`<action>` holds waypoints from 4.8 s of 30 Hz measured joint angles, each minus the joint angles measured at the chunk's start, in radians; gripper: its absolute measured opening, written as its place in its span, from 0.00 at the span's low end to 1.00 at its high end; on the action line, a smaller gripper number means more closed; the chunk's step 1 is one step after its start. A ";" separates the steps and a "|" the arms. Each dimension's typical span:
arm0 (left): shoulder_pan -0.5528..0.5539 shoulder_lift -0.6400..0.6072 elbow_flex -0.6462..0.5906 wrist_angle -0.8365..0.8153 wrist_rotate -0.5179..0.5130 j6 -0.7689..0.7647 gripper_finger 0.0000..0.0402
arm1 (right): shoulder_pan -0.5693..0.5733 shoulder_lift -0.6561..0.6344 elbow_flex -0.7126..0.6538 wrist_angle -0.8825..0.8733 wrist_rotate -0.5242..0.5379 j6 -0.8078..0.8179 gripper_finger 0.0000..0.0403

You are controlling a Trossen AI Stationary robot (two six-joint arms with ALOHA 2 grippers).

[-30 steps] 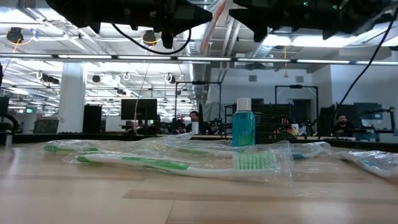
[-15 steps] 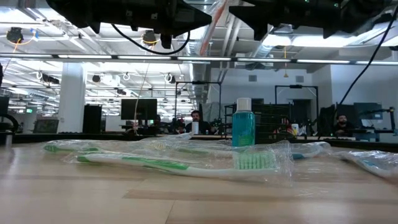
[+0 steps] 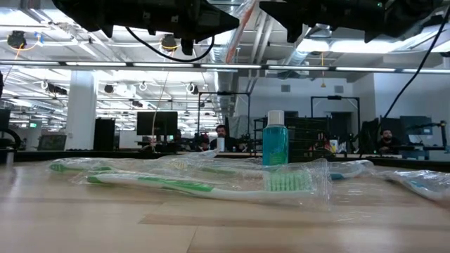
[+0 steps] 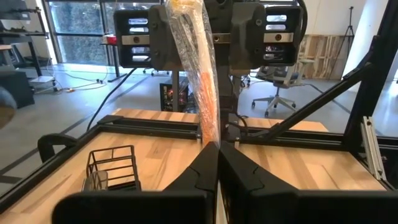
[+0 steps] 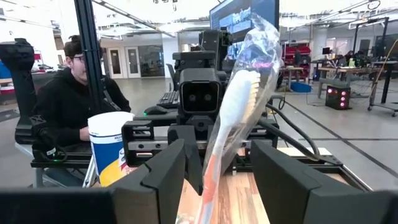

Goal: Pick & Place toothbrushing station
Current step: Put the orange toothbrush into the mesh organizer

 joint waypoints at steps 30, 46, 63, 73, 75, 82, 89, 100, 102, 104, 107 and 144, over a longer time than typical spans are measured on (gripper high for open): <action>0.000 0.000 0.000 -0.003 0.000 0.025 0.00 | -0.009 0.188 0.150 0.006 -0.003 -0.011 0.33; 0.000 0.000 -0.001 -0.003 -0.002 0.026 0.00 | -0.008 0.188 0.150 0.007 -0.075 -0.020 0.03; 0.000 0.001 -0.001 0.004 0.000 0.004 0.08 | -0.025 0.128 0.149 -0.132 -0.102 -0.062 0.01; 0.000 0.001 -0.001 0.004 0.000 0.006 0.25 | -0.083 -0.028 0.149 -0.359 -0.043 -0.128 0.00; 0.000 0.001 -0.001 0.004 0.000 0.005 0.26 | -0.108 -0.038 0.149 -0.386 -0.038 -0.128 0.00; 0.000 0.000 -0.001 0.002 0.000 0.003 0.26 | -0.193 -0.083 0.148 -0.465 -0.021 -0.143 0.00; 0.000 0.000 -0.001 0.000 0.000 0.003 0.26 | -0.274 -0.170 0.055 -0.468 -0.020 -0.131 0.00; 0.004 0.000 -0.001 0.000 0.000 0.003 0.26 | -0.437 -0.256 0.007 -0.559 0.023 -0.139 0.00; 0.005 0.000 -0.001 0.000 0.000 0.003 0.26 | -0.462 -0.254 0.007 -0.571 0.023 -0.139 0.00; 0.005 0.000 -0.001 0.000 0.000 0.003 0.26 | -0.479 -0.248 0.007 -0.581 0.023 -0.143 0.00; 0.005 0.000 -0.001 -0.001 0.000 0.003 0.26 | -0.497 -0.247 0.006 -0.586 0.021 -0.144 0.00; 0.005 0.000 -0.001 -0.007 0.000 -0.004 0.26 | -0.559 -0.245 -0.123 -0.477 -0.011 -0.145 0.00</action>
